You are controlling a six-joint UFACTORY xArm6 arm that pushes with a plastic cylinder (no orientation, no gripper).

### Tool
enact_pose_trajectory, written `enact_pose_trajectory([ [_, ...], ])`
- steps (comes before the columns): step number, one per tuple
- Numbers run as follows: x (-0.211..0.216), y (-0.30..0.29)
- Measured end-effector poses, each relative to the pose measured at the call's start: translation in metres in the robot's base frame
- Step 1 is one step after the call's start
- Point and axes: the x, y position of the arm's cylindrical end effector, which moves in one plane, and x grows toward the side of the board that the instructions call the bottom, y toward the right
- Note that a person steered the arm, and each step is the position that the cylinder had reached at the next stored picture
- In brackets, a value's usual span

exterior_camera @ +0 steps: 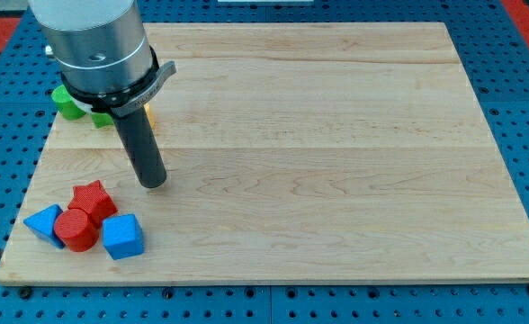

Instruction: Push the yellow heart slightly up

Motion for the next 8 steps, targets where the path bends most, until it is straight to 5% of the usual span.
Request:
enact_pose_trajectory([
  [3,-0.003,0.0],
  [5,0.007,0.096],
  [6,0.094,0.112],
  [8,0.124,0.102],
])
